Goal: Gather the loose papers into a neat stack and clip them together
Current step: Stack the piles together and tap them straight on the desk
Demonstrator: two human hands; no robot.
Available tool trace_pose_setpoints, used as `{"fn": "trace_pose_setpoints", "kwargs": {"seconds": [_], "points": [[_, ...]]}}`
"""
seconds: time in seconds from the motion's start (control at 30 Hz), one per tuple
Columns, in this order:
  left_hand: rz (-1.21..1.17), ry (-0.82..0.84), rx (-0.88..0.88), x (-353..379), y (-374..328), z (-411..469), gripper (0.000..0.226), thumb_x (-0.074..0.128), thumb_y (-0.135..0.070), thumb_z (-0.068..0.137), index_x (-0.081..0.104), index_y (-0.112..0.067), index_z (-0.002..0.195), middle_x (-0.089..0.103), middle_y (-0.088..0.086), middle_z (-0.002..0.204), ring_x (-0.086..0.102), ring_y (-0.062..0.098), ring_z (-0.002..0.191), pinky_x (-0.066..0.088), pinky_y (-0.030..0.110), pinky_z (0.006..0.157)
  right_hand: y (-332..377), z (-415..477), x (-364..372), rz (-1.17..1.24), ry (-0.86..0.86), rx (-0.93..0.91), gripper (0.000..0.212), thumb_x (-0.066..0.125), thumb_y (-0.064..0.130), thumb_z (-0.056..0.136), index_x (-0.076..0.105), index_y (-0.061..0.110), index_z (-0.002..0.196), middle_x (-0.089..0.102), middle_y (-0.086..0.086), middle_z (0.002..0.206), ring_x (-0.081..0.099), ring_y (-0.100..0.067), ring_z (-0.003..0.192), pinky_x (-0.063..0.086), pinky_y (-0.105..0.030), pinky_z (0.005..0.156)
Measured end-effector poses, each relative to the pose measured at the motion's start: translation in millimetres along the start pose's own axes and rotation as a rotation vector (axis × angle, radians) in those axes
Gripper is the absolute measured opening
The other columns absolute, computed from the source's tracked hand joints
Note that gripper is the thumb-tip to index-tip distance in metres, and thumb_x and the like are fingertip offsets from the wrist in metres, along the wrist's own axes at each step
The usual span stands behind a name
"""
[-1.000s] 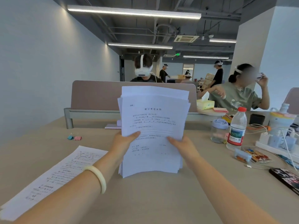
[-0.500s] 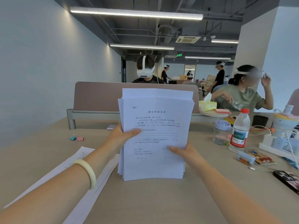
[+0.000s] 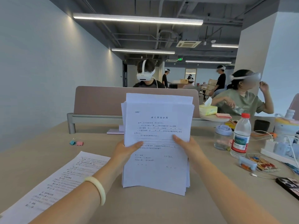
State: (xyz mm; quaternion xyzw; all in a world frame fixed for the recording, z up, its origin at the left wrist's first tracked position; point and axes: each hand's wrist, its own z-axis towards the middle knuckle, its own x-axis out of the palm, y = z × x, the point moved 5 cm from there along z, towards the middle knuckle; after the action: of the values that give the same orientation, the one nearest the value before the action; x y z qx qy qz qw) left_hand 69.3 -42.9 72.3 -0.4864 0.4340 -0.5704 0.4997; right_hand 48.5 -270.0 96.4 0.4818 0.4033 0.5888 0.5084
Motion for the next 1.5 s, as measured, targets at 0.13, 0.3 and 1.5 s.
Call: {"fn": "trace_pose_setpoints", "kwargs": {"seconds": [0.13, 0.3, 1.5], "points": [[-0.019, -0.064, 0.08, 4, -16, -4, 0.026, 0.073, -0.022, 0.079, 0.069, -0.015, 0.103, 0.073, 0.006, 0.103, 0.071, 0.023, 0.09, 0.057, 0.038, 0.08, 10, -2, 7, -0.04, -0.101, -0.096, 0.022, 0.064, 0.024, 0.089, 0.064, 0.019, 0.11, 0.072, 0.0, 0.109, 0.071, -0.019, 0.095, 0.058, -0.036, 0.081], [0.03, -0.02, 0.193, 9, -53, 0, 0.018, 0.071, -0.021, 0.081, 0.068, -0.02, 0.098, 0.073, -0.009, 0.088, 0.072, 0.002, 0.071, 0.056, 0.016, 0.057, 48, 6, 7, -0.108, -0.091, -0.198, 0.023, 0.066, 0.029, 0.087, 0.062, 0.025, 0.109, 0.071, 0.008, 0.105, 0.069, -0.013, 0.095, 0.056, -0.03, 0.08], [1.404, -0.064, -0.573, -270, 33, -26, 0.05, 0.053, -0.044, 0.086, 0.047, -0.023, 0.13, 0.054, 0.004, 0.128, 0.045, 0.028, 0.126, 0.036, 0.038, 0.105, -158, -12, 255, -1.128, 0.289, 0.29, 0.047, 0.047, 0.03, 0.086, 0.044, 0.014, 0.13, 0.039, -0.009, 0.136, 0.032, -0.032, 0.129, 0.03, -0.035, 0.104]]}}
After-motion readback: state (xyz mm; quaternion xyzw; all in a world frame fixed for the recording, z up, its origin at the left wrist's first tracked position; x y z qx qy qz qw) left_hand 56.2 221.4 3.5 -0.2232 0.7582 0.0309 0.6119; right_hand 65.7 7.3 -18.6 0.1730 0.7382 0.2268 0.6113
